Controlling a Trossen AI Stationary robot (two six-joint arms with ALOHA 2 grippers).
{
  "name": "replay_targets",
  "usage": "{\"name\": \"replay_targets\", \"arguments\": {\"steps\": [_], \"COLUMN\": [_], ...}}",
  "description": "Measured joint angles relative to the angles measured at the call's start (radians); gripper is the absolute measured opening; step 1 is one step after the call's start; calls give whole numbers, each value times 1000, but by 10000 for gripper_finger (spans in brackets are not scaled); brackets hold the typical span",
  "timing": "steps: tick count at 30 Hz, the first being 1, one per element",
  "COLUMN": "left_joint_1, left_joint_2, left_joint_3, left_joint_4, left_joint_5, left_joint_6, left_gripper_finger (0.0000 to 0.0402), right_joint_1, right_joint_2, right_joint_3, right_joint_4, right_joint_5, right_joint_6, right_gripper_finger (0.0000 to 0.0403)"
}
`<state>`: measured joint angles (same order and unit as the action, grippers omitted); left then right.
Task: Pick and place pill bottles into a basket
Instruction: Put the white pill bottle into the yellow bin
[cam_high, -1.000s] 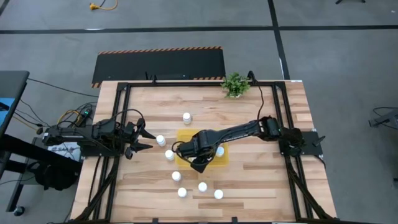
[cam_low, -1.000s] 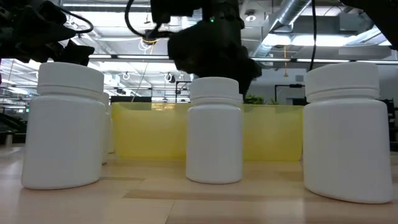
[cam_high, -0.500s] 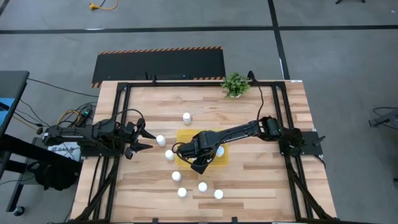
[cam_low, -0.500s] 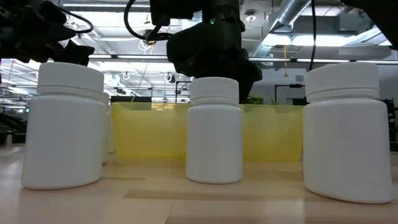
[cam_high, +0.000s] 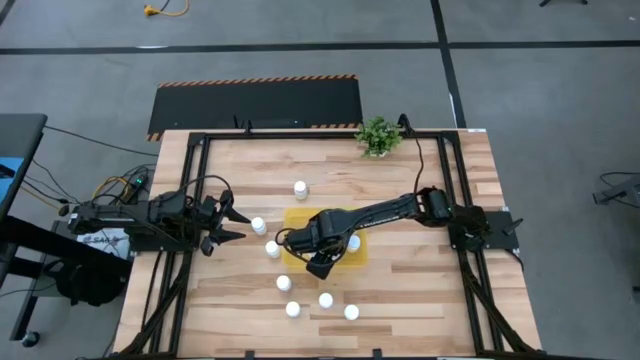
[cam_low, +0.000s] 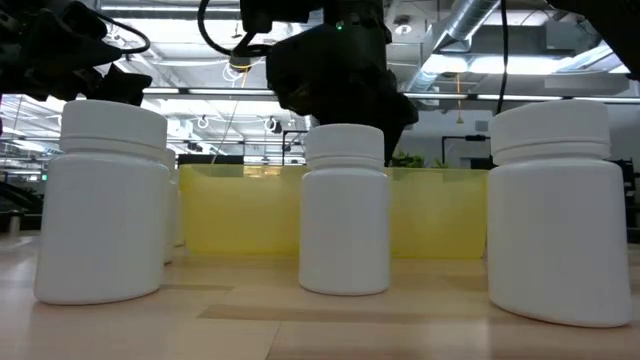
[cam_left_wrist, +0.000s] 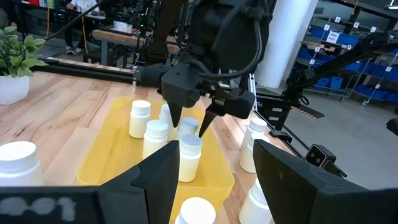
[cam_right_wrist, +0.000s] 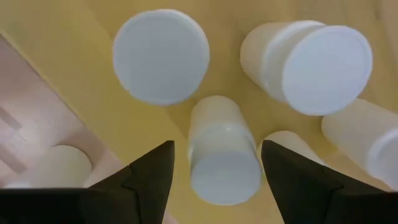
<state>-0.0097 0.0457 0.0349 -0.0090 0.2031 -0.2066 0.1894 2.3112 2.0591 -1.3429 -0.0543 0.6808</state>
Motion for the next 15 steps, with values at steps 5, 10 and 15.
{"name": "replay_targets", "arguments": {"steps": [5, 10, 15], "left_joint_1": [0, 0, 0], "left_joint_2": [0, 0, 0], "left_joint_3": [0, 0, 0], "left_joint_4": [0, 0, 1], "left_joint_5": [0, 0, 0], "left_joint_6": [0, 0, 0], "left_gripper_finger": [194, 194, 194], "right_joint_1": [0, 0, 0], "right_joint_2": [0, 0, -28], "right_joint_3": [41, 130, 248], "right_joint_4": [-38, -172, -228], "right_joint_5": [-1, -27, -109], "right_joint_6": [-9, -52, -100], "right_gripper_finger": [235, 235, 235]}}
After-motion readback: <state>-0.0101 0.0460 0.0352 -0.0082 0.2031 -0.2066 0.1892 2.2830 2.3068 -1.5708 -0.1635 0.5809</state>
